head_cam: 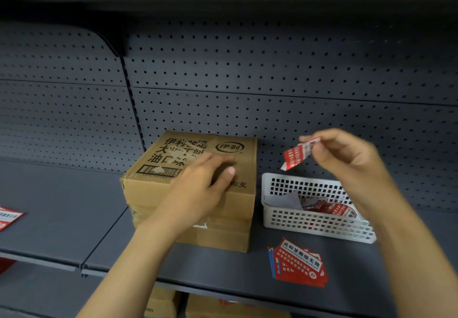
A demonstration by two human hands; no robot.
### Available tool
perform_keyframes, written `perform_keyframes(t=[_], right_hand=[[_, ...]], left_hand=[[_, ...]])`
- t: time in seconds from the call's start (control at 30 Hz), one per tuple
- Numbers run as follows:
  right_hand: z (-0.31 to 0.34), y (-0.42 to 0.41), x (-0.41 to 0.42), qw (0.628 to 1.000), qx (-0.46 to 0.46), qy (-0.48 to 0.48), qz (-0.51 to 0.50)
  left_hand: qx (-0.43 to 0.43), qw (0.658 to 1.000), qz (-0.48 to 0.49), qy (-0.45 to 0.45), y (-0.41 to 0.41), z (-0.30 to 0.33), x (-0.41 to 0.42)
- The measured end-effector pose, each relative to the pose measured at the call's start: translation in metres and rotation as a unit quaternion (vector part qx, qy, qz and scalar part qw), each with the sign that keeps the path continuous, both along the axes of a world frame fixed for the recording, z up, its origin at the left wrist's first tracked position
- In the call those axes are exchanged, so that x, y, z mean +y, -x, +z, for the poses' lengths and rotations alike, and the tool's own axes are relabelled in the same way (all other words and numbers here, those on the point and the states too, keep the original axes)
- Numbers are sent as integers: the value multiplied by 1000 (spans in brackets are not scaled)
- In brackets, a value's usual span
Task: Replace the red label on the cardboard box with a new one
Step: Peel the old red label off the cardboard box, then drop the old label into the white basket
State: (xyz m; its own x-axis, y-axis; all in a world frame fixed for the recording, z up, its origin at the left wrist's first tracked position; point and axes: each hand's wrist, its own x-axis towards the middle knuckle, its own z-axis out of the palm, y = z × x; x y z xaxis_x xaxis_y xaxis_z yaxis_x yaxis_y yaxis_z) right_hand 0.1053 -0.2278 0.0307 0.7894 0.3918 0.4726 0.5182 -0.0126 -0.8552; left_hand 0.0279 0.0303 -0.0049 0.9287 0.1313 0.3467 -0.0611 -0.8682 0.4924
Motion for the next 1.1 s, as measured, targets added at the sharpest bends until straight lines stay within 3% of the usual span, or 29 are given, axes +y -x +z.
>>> perform_keyframes(t=[0.17,0.23,0.43,0.6,0.87,0.97,1.03,1.1], right_hand=[[2,8,17,996,-23,84,-6],[2,11,18,991,-51,123,0],[8,23,16,980,-75,181,-22],[6,25,0,979,-42,199,-34],[-3,34,-4,989,-57,98,-96],[5,38,-18,981,23,-104,-163],[8,39,-23,965,-7,-109,-238],[4,39,-13,971,8,-65,-232]], left_hand=[[-42,958,-118,258,-2,30,-39],[-35,937,-146,317,-6,36,-48],[-99,947,-117,283,-10,33,-59],[-135,965,-68,212,-7,34,-63],[-210,947,-76,229,-6,39,-77],[-222,928,-44,295,-9,38,-69],[-208,901,-48,379,-14,38,-64],[-200,880,-72,424,-14,37,-68]])
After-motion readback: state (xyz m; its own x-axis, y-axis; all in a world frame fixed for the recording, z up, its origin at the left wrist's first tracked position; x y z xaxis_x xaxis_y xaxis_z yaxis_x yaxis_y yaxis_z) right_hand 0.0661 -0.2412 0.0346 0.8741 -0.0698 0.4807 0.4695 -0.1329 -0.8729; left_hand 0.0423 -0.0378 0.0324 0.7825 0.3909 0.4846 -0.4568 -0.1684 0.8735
